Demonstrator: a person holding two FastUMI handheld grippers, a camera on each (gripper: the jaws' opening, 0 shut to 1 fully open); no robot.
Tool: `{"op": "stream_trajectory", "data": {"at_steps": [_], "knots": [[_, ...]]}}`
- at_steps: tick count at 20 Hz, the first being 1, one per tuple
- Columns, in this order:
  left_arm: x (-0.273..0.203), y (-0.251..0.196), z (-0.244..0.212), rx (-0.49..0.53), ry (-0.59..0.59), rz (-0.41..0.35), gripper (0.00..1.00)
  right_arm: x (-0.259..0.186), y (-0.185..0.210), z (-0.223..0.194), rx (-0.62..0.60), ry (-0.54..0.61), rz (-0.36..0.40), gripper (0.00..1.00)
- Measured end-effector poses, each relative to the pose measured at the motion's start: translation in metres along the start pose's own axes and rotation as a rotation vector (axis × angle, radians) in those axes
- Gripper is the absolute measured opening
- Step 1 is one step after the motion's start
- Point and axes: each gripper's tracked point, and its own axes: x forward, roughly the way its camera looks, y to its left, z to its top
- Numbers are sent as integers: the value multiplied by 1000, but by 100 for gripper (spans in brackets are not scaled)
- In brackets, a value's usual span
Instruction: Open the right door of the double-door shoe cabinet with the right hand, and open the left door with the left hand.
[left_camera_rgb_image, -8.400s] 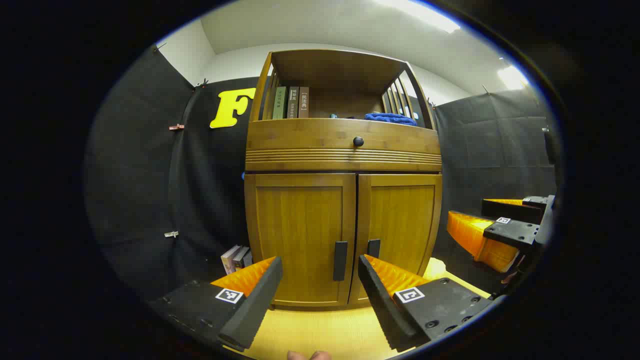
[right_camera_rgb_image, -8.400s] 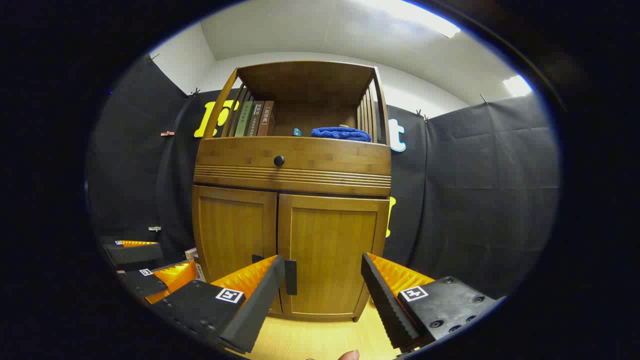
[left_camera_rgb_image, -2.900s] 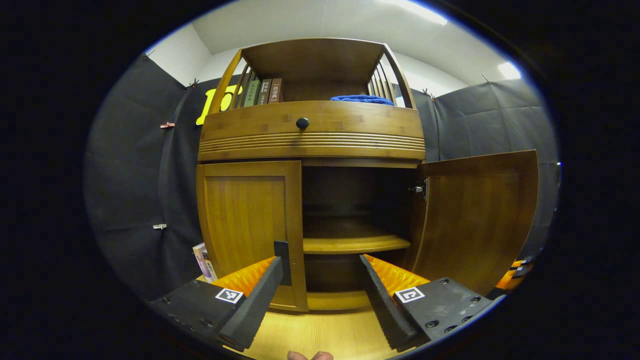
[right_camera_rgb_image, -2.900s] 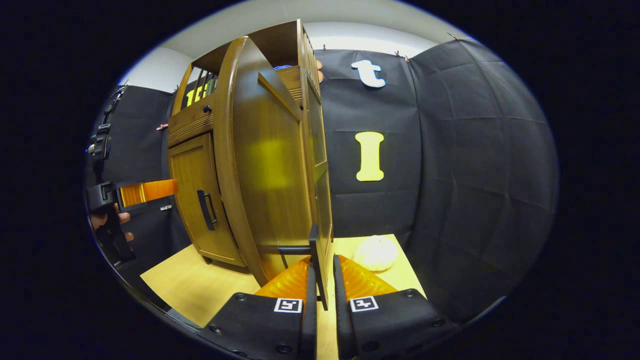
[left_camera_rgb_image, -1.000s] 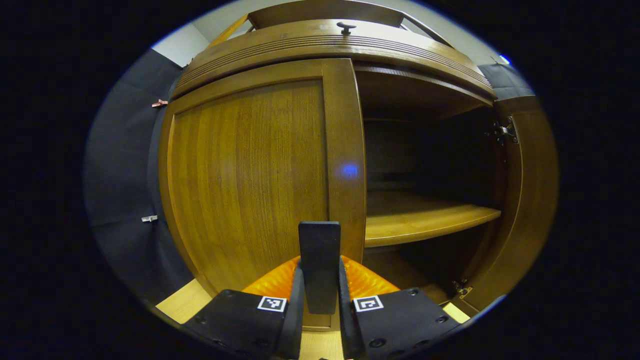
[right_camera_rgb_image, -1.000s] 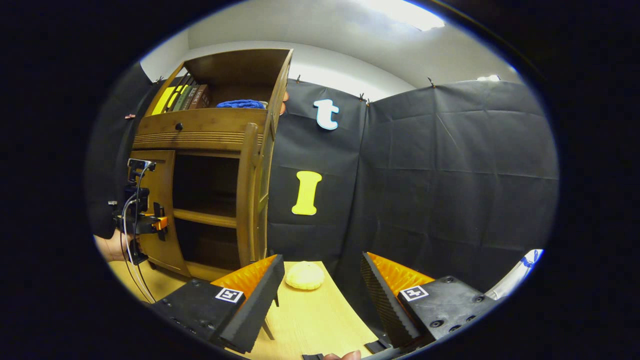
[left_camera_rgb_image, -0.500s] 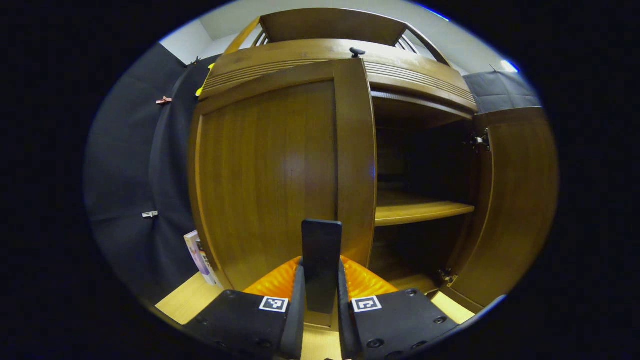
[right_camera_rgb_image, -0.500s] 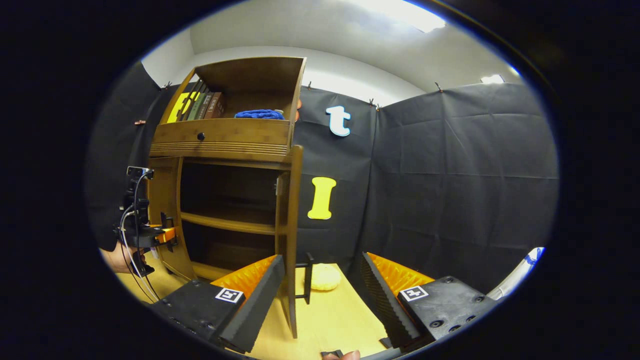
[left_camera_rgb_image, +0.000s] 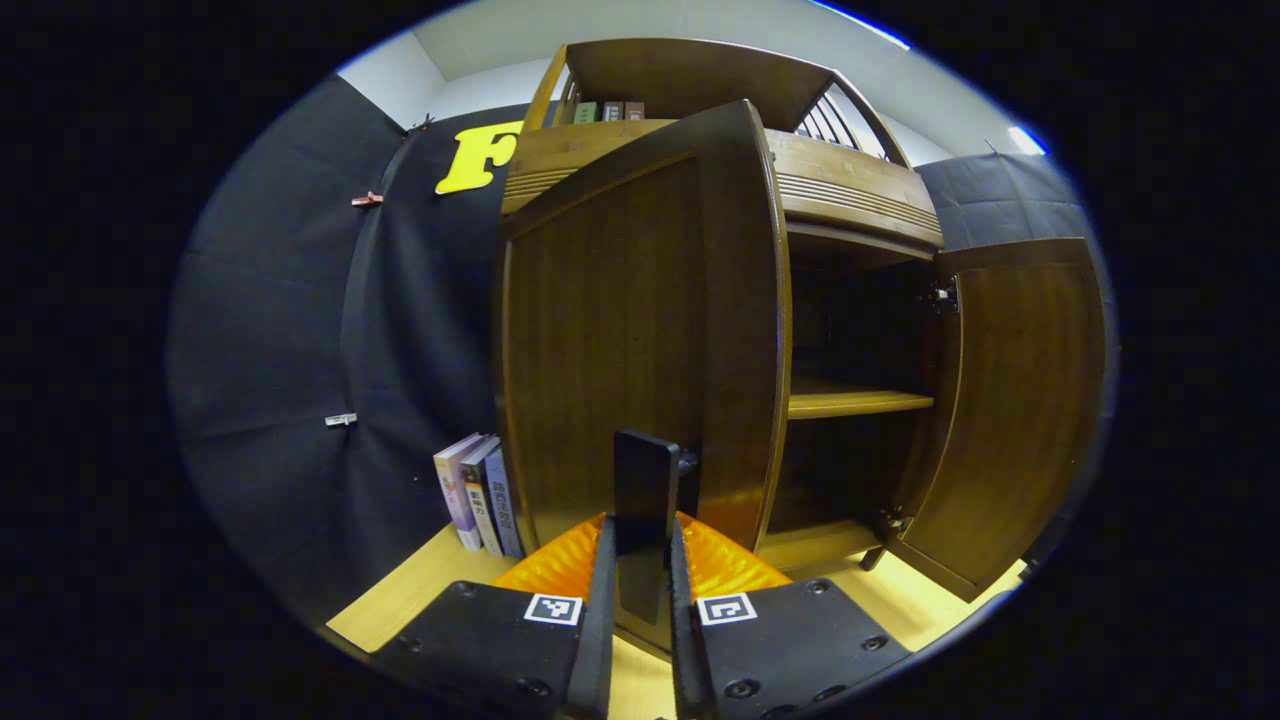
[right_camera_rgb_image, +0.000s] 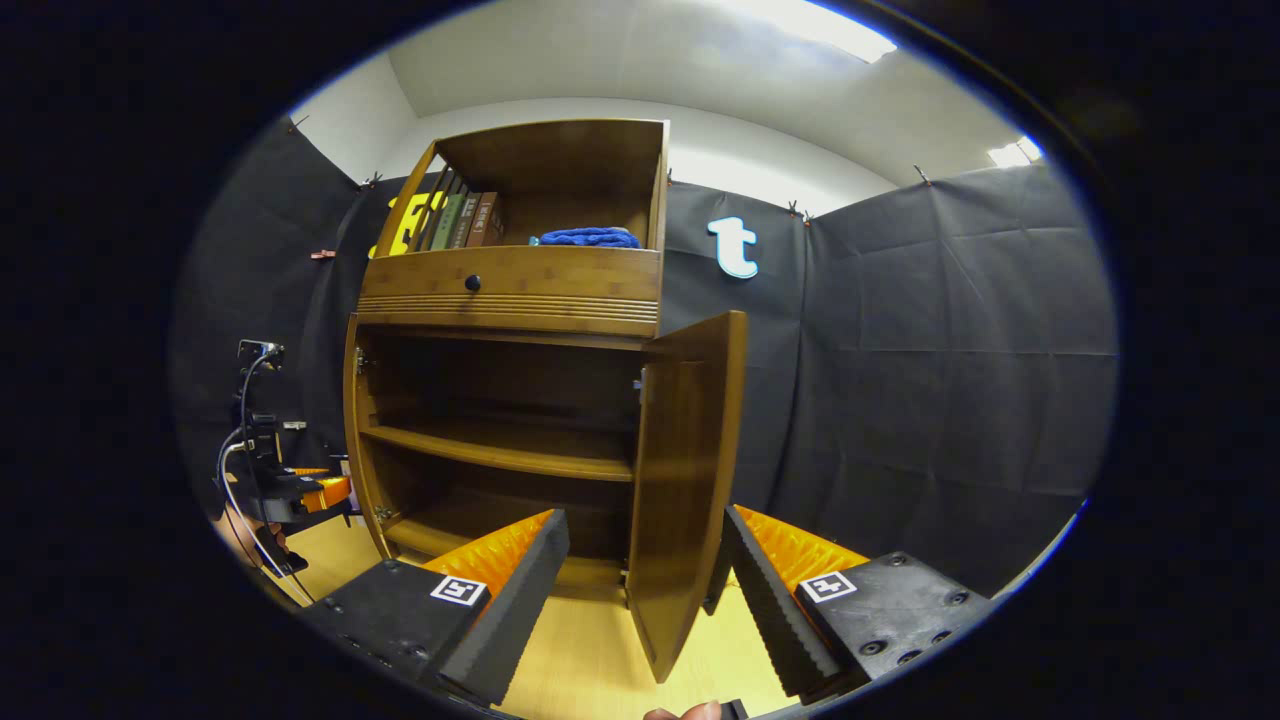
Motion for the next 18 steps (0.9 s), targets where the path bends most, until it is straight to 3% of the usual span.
{"op": "stream_trajectory", "data": {"at_steps": [8,13,18], "knots": [[-29,46,-3,-13,3,33,22,3,54,-1,9,4,70,98],[-44,60,-12,-3,17,-4,20,-2,78,-8,16,13,84,98],[-45,93,-14,-6,25,72,20,-7,94,-9,30,18,94,98]]}}
